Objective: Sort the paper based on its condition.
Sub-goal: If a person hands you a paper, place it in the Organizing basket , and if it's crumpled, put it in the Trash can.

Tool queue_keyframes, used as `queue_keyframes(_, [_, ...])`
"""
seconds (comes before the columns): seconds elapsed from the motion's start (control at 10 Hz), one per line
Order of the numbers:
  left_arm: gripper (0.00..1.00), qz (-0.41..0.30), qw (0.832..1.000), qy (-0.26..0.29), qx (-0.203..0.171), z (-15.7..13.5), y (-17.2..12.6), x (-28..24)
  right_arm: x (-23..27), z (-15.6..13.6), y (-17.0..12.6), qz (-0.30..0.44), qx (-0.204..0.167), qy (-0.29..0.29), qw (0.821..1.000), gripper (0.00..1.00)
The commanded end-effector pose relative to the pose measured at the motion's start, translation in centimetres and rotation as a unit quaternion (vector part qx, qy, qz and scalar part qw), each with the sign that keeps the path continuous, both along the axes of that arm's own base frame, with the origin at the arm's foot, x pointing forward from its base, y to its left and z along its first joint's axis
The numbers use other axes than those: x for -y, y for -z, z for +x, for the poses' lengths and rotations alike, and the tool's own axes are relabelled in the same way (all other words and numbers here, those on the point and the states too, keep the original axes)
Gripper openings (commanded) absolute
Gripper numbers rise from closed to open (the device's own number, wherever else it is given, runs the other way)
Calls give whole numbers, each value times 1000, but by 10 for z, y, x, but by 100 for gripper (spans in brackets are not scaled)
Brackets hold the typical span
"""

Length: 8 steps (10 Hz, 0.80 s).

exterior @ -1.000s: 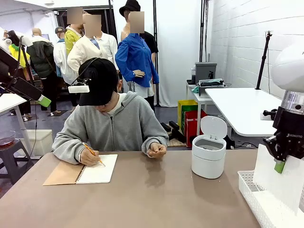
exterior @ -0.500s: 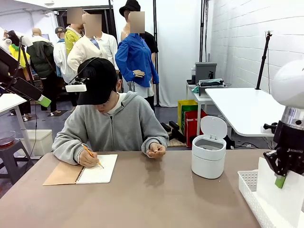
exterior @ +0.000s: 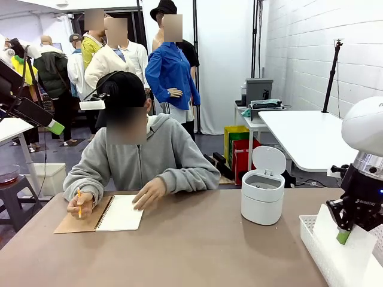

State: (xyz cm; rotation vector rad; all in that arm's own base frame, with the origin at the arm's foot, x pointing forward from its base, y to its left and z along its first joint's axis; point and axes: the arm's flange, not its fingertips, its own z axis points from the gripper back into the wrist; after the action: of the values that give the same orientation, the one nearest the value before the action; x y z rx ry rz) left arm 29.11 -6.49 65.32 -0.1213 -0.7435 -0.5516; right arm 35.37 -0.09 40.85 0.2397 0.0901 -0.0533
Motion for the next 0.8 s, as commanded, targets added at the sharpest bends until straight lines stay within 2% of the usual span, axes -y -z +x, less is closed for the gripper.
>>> queue_keyframes(0.0, [100, 0, 1000, 0, 2, 0, 0, 0, 3, -6, 15, -18, 4, -4, 1000, 17])
queue_keyframes(0.4, [100, 0, 1000, 0, 2, 0, 0, 0, 18, -9, 11, -85, 2, -15, 996, 90])
queue_keyframes(0.5, [100, 0, 1000, 0, 2, 0, 0, 0, 23, -7, 8, -104, 7, -11, 995, 100])
queue_keyframes(0.7, [100, 0, 1000, 0, 2, 0, 0, 0, 26, -6, 2, -125, 20, -11, 992, 100])
